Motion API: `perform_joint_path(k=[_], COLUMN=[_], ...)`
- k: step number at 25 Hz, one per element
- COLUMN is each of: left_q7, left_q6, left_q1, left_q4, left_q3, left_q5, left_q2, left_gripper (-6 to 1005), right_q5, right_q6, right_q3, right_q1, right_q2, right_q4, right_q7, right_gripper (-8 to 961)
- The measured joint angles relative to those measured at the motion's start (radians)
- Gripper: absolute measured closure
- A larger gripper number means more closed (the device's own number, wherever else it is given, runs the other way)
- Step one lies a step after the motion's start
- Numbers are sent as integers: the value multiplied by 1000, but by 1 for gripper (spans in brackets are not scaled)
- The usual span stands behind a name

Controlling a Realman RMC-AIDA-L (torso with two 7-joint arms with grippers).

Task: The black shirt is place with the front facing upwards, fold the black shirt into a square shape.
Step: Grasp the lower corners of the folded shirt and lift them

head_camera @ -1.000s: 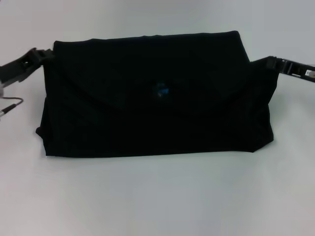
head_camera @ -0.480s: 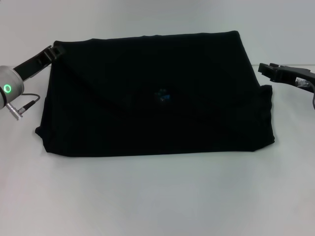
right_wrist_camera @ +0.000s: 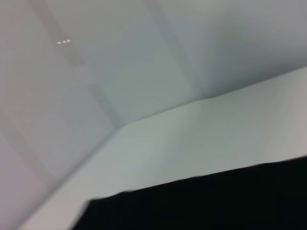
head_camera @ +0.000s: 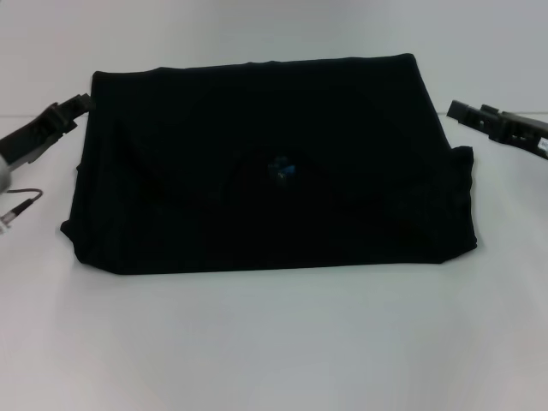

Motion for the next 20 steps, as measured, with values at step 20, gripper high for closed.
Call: perform_joint_path(k=[20], left_q7=[-311], left_q6=[343], left_q1=[135], left_q4=[99], left_q3=[411], left_q5=[148], left_q2=[123], left_gripper=[256], right_q5=[-228], right_q6=[-387], right_q3=[-223], right_q1=[-100], right_q2=[44], right_q4=[-5], right_q7=[-384], right_gripper=[213])
